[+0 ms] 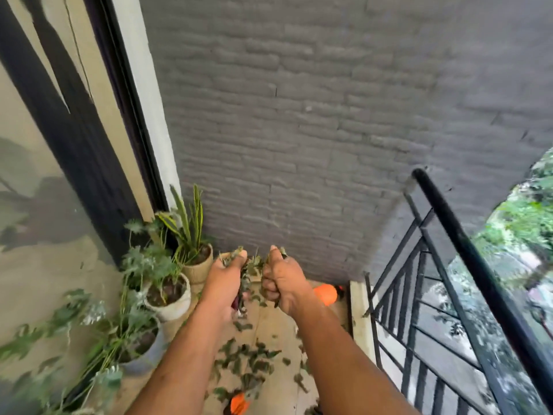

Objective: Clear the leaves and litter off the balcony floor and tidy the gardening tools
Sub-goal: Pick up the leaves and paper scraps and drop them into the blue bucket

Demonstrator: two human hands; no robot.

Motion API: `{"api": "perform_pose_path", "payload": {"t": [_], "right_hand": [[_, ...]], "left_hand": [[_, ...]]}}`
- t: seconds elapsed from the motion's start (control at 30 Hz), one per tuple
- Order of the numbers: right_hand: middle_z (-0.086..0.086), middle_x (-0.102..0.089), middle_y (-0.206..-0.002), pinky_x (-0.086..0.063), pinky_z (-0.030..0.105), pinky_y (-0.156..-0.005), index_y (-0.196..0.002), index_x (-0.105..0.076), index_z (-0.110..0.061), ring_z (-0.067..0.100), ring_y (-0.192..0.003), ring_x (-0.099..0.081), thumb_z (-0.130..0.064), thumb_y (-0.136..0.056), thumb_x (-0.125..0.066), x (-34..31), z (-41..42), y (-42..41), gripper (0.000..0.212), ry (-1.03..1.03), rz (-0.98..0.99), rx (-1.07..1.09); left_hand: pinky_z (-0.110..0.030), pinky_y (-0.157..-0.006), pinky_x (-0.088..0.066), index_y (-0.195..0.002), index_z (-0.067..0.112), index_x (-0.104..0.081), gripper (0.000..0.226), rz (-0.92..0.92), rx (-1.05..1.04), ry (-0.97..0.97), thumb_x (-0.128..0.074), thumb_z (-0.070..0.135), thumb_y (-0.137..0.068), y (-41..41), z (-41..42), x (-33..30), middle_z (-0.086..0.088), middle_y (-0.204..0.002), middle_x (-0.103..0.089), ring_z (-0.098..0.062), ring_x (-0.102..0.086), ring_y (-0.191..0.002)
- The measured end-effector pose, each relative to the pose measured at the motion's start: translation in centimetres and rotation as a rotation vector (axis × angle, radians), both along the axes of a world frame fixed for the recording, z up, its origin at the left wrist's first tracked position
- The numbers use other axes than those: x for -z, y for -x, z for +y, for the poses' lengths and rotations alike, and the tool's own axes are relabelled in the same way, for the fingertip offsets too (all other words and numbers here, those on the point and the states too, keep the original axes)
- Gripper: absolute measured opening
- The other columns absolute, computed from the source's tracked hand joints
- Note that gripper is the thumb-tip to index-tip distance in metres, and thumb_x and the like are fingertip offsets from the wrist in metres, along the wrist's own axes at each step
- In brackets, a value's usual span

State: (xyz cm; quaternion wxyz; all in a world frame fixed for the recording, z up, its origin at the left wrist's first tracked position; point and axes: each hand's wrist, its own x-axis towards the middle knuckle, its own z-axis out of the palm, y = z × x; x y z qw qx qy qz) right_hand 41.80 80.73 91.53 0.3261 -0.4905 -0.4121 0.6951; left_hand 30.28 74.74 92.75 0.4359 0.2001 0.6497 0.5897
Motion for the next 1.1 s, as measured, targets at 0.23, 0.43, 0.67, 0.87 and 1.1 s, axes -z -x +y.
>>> {"api": "perform_pose_path", "payload": {"t": [0.23, 0.43, 0.67, 0.87, 1.1], "right_hand": [[-0.007, -0.037, -0.047, -0.02, 0.012, -0.036, -0.08, -0.04, -0.023, 0.009, -0.035, -0.028, -0.046, -0.112, -0.039, -6.2, 1.2, 0.9, 0.04, 0.004, 0.032, -0.014], [-0.006, -0.035, -0.049, -0.018, 0.013, -0.037, -0.08, -0.041, -0.024, 0.009, -0.034, -0.027, -0.045, -0.112, -0.039, -7.8, 1.0, 2.6, 0.038, 0.056, 0.174, -0.042], [-0.007, -0.03, -0.053, -0.014, 0.013, -0.033, -0.074, -0.039, -0.025, 0.007, -0.035, -0.021, -0.047, -0.113, -0.036, -6.9, -1.0, 5.8, 0.044, 0.134, 0.306, -0.201], [-0.007, -0.028, -0.05, -0.013, 0.014, -0.029, -0.078, -0.038, -0.025, 0.005, -0.033, -0.019, -0.045, -0.114, -0.033, -6.3, -4.1, 8.6, 0.041, 0.204, 0.363, -0.335], [-0.007, -0.024, -0.045, -0.016, 0.013, -0.027, -0.074, -0.037, -0.024, 0.005, -0.028, -0.019, -0.041, -0.114, -0.033, -4.7, -12.3, 11.4, 0.044, 0.255, 0.279, -0.568]], "left_hand": [[-0.032, -0.05, -0.05, -0.096, 0.028, -0.052, 0.023, 0.056, -0.058, -0.063, -0.07, 0.04, -0.103, -0.6, 1.4, -5.5, -0.01, -0.094, -0.069, -0.029, -0.066, -0.073], [-0.032, -0.048, -0.052, -0.114, 0.018, -0.065, 0.024, -0.02, -0.125, -0.13, -0.073, 0.037, -0.101, 0.9, 1.0, -7.3, -0.012, -0.085, -0.074, -0.026, -0.069, -0.062], [-0.023, -0.037, -0.037, -0.132, 0.006, -0.058, 0.042, -0.145, -0.272, -0.181, -0.07, 0.033, -0.103, 3.2, -2.4, -5.9, -0.006, -0.058, -0.057, -0.018, -0.047, -0.041], [-0.021, -0.035, -0.036, -0.101, 0.014, -0.06, 0.014, -0.192, -0.45, -0.22, -0.065, 0.026, -0.106, 3.9, -7.7, -5.9, -0.005, -0.058, -0.058, -0.015, -0.049, -0.041], [-0.02, -0.034, -0.036, -0.108, 0.012, -0.058, 0.016, -0.269, -0.682, -0.189, -0.064, 0.026, -0.106, 3.8, -15.7, -3.1, -0.007, -0.056, -0.061, -0.016, -0.051, -0.039]]}}
